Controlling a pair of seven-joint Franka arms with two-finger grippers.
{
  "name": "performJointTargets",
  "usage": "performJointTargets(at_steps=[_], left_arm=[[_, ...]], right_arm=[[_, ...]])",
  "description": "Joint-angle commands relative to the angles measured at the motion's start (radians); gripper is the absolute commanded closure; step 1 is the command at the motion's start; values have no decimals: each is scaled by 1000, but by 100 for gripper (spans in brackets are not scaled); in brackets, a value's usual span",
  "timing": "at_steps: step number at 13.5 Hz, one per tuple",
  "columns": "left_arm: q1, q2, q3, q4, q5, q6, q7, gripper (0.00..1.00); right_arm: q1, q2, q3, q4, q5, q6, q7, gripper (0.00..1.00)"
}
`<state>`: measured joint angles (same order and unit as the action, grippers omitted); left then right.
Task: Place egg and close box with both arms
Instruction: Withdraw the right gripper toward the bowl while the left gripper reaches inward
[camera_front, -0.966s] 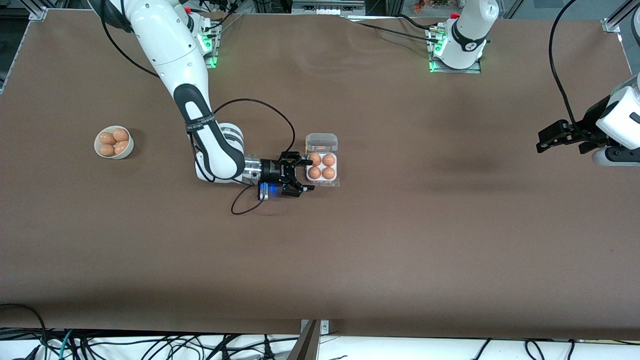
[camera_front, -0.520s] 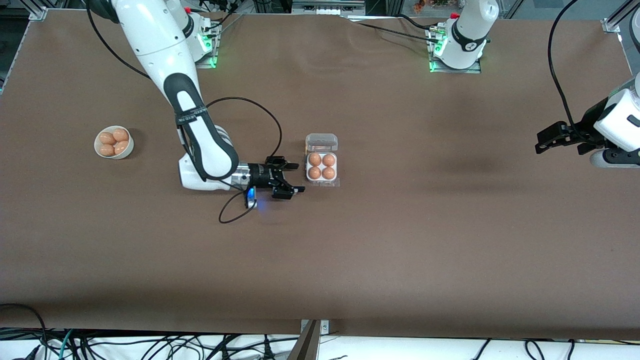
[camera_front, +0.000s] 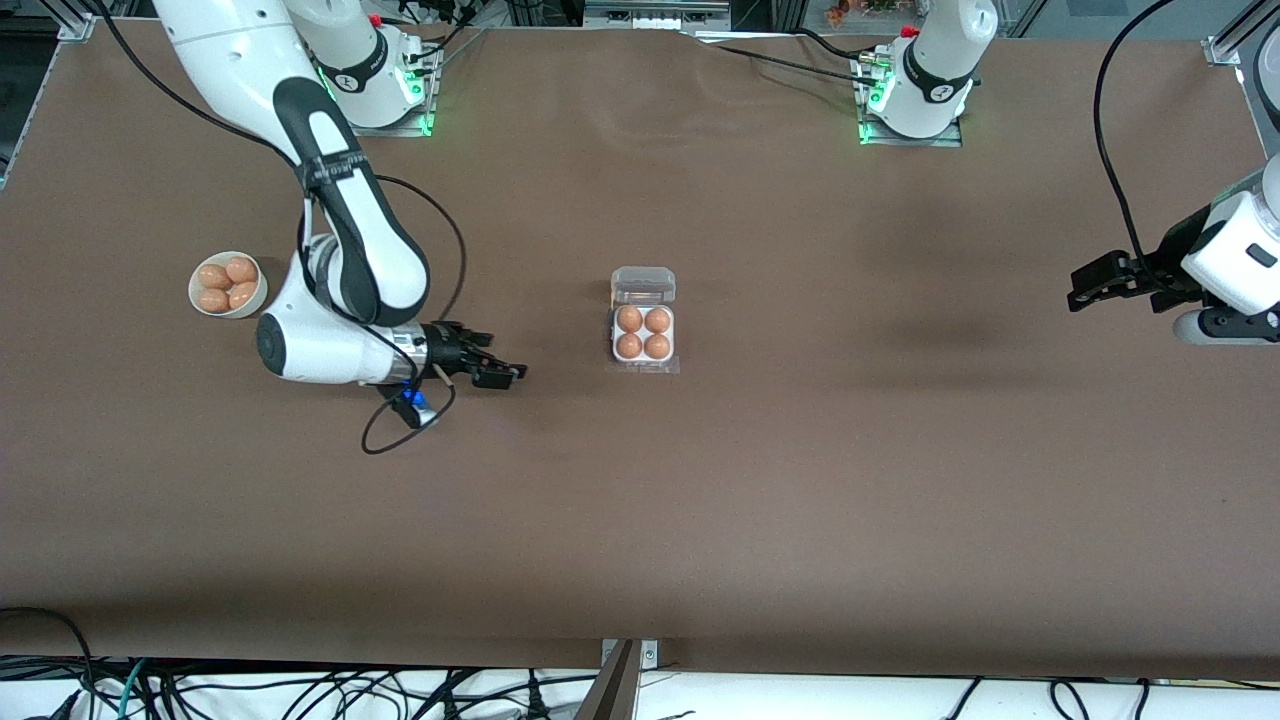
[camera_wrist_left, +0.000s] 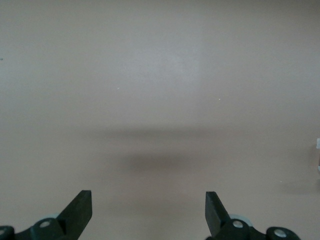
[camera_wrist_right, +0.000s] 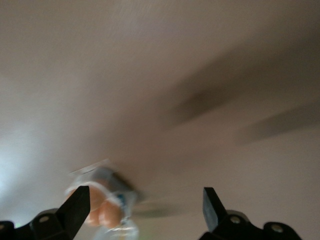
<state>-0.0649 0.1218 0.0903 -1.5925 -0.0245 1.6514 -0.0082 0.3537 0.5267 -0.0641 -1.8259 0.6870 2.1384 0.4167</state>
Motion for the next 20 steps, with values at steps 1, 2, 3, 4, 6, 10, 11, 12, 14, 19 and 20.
performJointTargets(at_steps=[1,2,3,4,6,10,11,12,14,19,20], left_arm=[[10,42,-3,20,11,-36,8,0],[8,54,-4,19,11,-38,7,0],[8,68,-4,14,11,-39,8,2],[8,79,-6,11,9,-39,8,16],[7,105,-9,8,9,-45,7,23],[-12,177,-24,8,-5,-180,11,69],[-12,192,-37,9,-24,-232,11,72],[-19,206,-40,9,-46,-269,11,80],[-33,240,-50,9,-96,-324,8,99],[-45,327,-64,6,-320,-407,-7,100],[-55,341,-66,5,-365,-413,-22,100]], right_arm=[[-30,-143,9,-114,-315,35,-7,0],[-42,-181,9,-130,-430,31,-6,0],[-56,-226,10,-145,-540,23,-7,0],[-68,-267,12,-159,-632,9,-12,0],[-91,-356,13,-159,-775,-59,-16,0],[-130,-491,14,-98,-851,-219,-36,0],[-139,-504,14,-46,-851,-280,-62,0],[-142,-504,14,26,-848,-364,-94,0],[-154,-505,7,150,-837,-507,-140,0],[-190,-563,-31,215,-776,-574,-144,0],[-191,-560,-33,214,-770,-571,-142,0]])
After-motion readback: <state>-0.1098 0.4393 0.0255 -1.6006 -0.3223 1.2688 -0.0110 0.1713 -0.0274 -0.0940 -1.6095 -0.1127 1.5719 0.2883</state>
